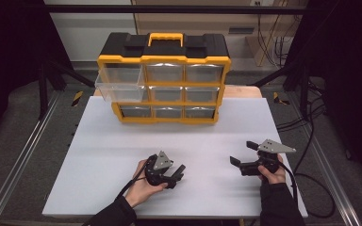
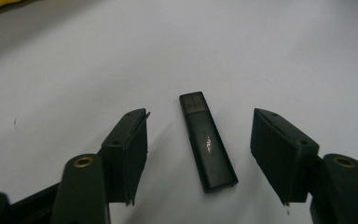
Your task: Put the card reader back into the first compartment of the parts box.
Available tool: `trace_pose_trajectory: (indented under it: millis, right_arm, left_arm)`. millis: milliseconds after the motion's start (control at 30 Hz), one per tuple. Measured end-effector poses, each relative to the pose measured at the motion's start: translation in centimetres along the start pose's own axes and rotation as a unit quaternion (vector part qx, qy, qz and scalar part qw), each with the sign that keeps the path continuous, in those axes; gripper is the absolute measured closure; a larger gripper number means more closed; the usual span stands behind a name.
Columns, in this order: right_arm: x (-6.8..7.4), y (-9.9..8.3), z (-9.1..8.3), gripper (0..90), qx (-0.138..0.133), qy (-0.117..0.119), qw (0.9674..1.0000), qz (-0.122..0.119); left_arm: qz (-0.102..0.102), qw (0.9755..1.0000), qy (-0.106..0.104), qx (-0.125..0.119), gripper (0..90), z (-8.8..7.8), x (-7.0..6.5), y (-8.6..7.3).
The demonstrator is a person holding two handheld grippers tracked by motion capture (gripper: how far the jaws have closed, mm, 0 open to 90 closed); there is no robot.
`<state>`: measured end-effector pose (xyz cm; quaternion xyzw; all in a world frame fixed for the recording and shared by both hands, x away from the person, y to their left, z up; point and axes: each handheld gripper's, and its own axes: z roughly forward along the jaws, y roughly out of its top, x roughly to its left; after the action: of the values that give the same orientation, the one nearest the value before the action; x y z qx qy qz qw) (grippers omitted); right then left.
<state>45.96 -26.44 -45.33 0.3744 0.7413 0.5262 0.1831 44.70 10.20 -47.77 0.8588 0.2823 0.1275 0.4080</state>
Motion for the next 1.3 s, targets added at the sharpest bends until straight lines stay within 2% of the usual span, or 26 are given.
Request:
trace_pose_trajectory:
  millis: [233,567,1300]
  right_arm:
    - [0.0,-0.01,0.01,2.5,0.001,-0.001,1.0,0.0]
    - [-0.02,0.02,-0.03,2.5,0.0,-0.001,1.0,-0.001]
    - [0.0,0.03,-0.1,2.5,0.001,-0.001,1.0,0.002]
  left_arm:
    - [0.003,1.0,-0.003,0.005,46.8,0.19,-0.13,-0.06]
    - [-0.004,0.9999,-0.009,0.014,57.9,0.4,-0.28,-0.05]
    - [-0.009,0.9997,-0.003,0.021,67.4,0.53,-0.27,-0.12]
